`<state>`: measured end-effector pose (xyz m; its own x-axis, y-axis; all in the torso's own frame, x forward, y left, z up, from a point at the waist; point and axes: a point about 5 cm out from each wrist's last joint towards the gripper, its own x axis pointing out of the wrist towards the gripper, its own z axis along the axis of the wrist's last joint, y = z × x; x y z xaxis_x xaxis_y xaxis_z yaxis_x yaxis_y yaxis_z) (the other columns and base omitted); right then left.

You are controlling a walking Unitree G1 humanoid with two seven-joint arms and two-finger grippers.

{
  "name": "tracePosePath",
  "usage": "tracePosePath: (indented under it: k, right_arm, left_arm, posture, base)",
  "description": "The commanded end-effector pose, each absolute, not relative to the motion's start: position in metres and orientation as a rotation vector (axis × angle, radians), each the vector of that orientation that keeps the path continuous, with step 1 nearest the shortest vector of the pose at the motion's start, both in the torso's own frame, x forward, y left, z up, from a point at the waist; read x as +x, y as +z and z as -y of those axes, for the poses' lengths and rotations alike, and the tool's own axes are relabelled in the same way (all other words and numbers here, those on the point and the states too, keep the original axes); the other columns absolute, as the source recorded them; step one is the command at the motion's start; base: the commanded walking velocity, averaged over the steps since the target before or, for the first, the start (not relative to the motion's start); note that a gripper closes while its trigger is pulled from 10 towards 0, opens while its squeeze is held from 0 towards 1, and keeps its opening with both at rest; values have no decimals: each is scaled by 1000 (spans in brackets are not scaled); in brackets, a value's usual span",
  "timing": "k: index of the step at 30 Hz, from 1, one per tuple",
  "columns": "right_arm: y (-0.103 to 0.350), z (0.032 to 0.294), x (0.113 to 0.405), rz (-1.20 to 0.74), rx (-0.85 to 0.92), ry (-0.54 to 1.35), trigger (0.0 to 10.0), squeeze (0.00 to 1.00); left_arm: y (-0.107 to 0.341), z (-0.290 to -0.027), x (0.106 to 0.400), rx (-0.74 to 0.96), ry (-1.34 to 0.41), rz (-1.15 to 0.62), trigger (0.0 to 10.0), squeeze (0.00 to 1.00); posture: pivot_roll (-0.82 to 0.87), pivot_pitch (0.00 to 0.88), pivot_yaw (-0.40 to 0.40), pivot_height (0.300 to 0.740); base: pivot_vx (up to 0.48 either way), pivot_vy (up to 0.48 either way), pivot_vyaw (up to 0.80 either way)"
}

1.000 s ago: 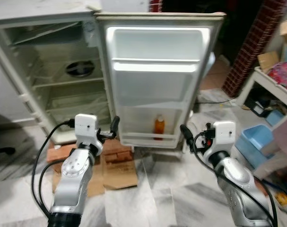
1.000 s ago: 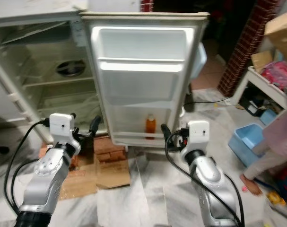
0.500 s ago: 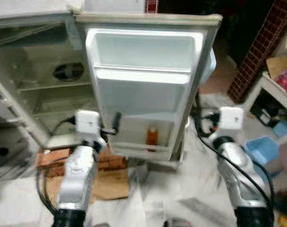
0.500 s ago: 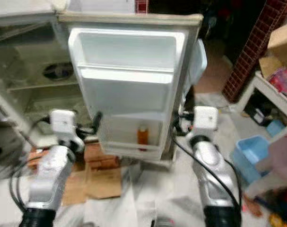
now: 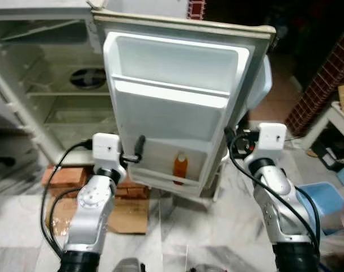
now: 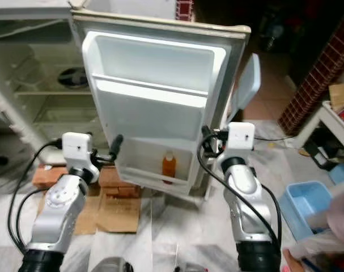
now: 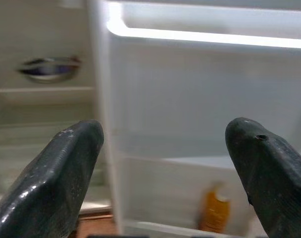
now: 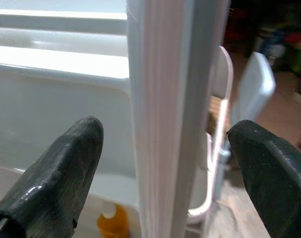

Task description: Restocking fridge

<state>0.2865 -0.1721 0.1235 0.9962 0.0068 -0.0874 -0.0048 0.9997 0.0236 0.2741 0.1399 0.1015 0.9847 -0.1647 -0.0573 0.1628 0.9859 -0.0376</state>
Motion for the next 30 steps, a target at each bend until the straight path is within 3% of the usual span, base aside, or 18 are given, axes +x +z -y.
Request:
tracePosePath:
  k: [1, 5, 19, 24, 26, 30]
  right_arm:
    - [132, 177, 291, -50, 28, -13, 10000, 0]
    - [137, 176, 294, -29, 23, -14, 10000, 0]
    - [131, 179, 299, -49, -9, -50, 10000, 0]
    - [130, 180, 305, -55, -14, -87, 10000, 0]
    - [141, 165, 323, -24, 22, -99, 10000, 0]
    - [148, 155, 329, 2, 25, -69, 10000, 0]
  left_arm:
    - [102, -134, 275, -34, -178, -58, 10000, 0]
    - [102, -134, 275, -29, -178, -59, 10000, 0]
    - [102, -135, 277, -30, -176, -59, 10000, 0]
    - [102, -135, 277, -41, -173, -56, 10000, 0]
    - [101, -133, 277, -54, -148, -62, 10000, 0]
    - [100, -133, 277, -59, -123, -73, 10000, 0]
  posture:
    - [-1, 7, -5, 740]
    - [2, 4, -6, 740]
    - [5, 0, -5, 740]
    - [5, 0, -4, 740]
    - [6, 0, -1, 740]
    - [15, 0, -6, 740]
  base:
    - [0, -420, 794]
    - [0, -414, 792]
    - [34, -355, 0]
    - [0, 0, 0]
    - [0, 0, 0]
    - [0, 0, 0]
